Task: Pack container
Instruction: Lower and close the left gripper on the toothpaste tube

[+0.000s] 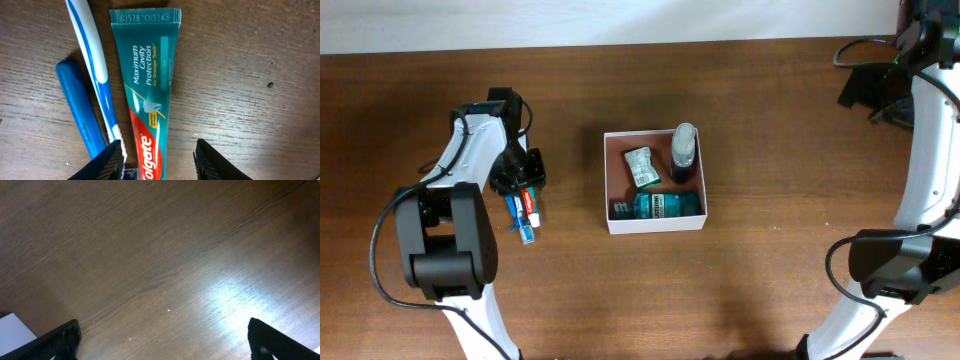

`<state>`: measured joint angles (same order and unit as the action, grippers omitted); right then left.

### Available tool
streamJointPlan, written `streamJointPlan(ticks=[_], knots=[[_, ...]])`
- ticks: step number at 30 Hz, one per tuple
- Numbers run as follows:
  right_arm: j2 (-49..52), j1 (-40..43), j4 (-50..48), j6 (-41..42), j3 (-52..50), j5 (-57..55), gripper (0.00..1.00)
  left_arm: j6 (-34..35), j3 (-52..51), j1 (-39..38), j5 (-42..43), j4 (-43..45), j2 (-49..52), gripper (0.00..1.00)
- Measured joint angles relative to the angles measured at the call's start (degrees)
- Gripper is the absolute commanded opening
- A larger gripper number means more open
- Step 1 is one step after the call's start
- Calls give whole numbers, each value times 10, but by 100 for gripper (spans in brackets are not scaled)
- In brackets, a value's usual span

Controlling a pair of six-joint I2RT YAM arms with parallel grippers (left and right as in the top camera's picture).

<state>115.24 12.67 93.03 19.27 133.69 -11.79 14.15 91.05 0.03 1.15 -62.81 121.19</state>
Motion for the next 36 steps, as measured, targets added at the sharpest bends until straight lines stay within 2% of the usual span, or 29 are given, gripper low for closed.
streamJointPlan(ticks=[15, 22, 26, 36], knots=[[0, 0, 0, 0, 0, 0, 98, 0, -2, 0, 0, 27, 2, 45], [0, 0, 0, 0, 0, 0, 98, 0, -34, 0, 0, 50, 2, 46], [0, 0, 0, 0, 0, 0, 98, -2, -41, 0, 0, 60, 2, 40], [0, 0, 0, 0, 0, 0, 98, -2, -52, 0, 4, 80, 2, 39]])
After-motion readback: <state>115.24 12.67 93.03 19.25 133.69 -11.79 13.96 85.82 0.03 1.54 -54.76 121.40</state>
